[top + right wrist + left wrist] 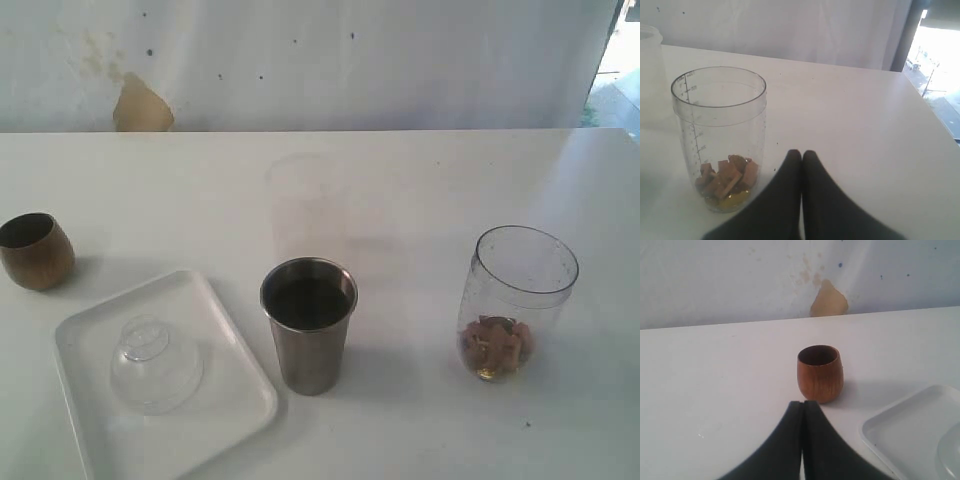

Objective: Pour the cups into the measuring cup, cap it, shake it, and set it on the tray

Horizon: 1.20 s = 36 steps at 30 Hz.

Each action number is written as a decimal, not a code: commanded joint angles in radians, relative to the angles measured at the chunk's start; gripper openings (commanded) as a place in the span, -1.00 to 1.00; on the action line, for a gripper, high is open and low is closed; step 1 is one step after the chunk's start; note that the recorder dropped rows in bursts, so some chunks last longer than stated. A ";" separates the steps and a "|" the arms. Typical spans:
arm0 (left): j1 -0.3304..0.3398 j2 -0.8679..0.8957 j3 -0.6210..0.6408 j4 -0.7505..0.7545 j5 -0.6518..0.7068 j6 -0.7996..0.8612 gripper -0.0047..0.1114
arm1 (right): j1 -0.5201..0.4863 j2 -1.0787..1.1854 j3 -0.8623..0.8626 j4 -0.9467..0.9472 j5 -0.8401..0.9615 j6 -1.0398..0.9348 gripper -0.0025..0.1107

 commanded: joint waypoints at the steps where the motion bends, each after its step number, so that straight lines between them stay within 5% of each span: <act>1: 0.002 -0.005 0.004 0.000 -0.004 0.000 -0.92 | -0.006 -0.004 0.000 0.007 -0.009 -0.002 -0.96; 29: 0.002 -0.005 0.004 0.000 -0.004 0.000 -0.92 | -0.006 -0.004 0.000 0.007 -0.020 -0.002 -0.96; 36: 0.002 -0.005 0.004 0.000 -0.004 0.000 -0.92 | -0.006 -0.004 0.000 0.014 -0.263 0.081 -0.96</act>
